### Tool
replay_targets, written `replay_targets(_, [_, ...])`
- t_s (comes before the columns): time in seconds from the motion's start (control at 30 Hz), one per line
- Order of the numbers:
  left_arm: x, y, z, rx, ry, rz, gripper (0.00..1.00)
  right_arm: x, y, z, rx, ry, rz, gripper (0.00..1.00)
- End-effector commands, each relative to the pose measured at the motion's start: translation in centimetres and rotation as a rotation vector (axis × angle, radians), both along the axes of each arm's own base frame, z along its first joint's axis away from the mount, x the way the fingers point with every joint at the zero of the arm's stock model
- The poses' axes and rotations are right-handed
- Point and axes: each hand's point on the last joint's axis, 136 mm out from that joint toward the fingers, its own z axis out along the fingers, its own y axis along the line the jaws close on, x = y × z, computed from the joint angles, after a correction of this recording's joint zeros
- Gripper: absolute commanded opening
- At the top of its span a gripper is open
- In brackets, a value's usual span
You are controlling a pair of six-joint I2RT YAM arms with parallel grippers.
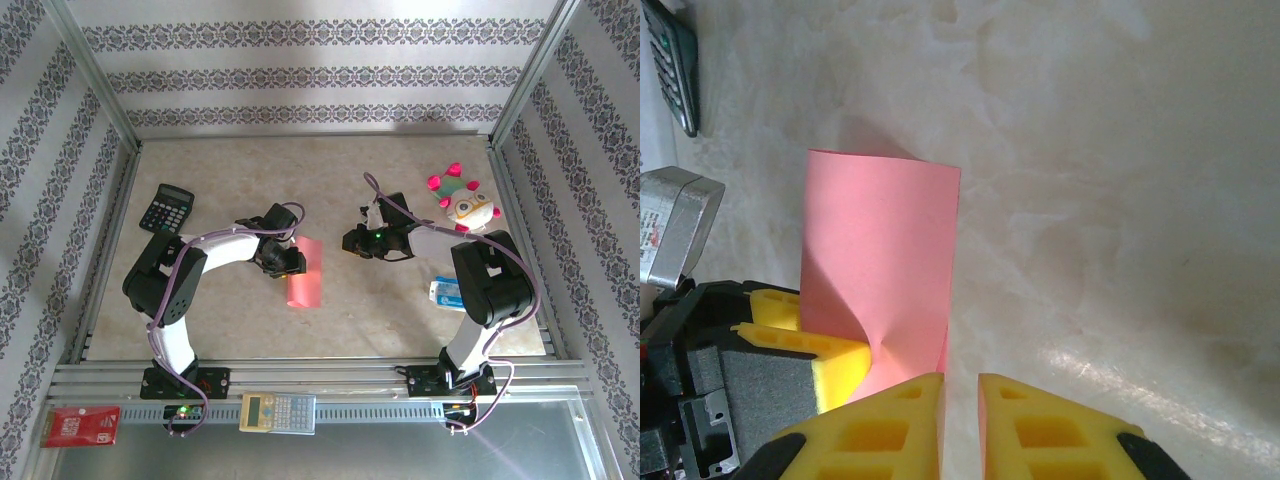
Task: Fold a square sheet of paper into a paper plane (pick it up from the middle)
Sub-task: Hold the square sheet of paper at the center of the table.
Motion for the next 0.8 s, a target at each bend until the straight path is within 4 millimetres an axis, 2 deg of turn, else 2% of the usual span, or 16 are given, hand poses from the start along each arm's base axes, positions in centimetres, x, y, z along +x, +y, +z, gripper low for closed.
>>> replay_targets(0.0, [1.4,2.6,-5.1,0.151,-0.043,0.011,0.37,-0.6,0.1,0.6,0.011,-0.016,0.026,0.17])
replay_targets(0.2, [1.3,2.7,-5.3,0.154,-0.039,0.014,0.37,-1.0,0.8,0.9,0.023,-0.01,0.034,0.17])
replay_targets(0.47, [1.0,2.9,-5.8,0.155,-0.034,0.027,0.37,-2.9,5.1,1.3,0.109,0.047,0.072,0.14])
replay_targets(0.77, [1.1,2.7,-5.8,0.144,-0.04,0.034,0.36,-4.1,7.9,-0.7,0.075,0.094,0.105,0.12])
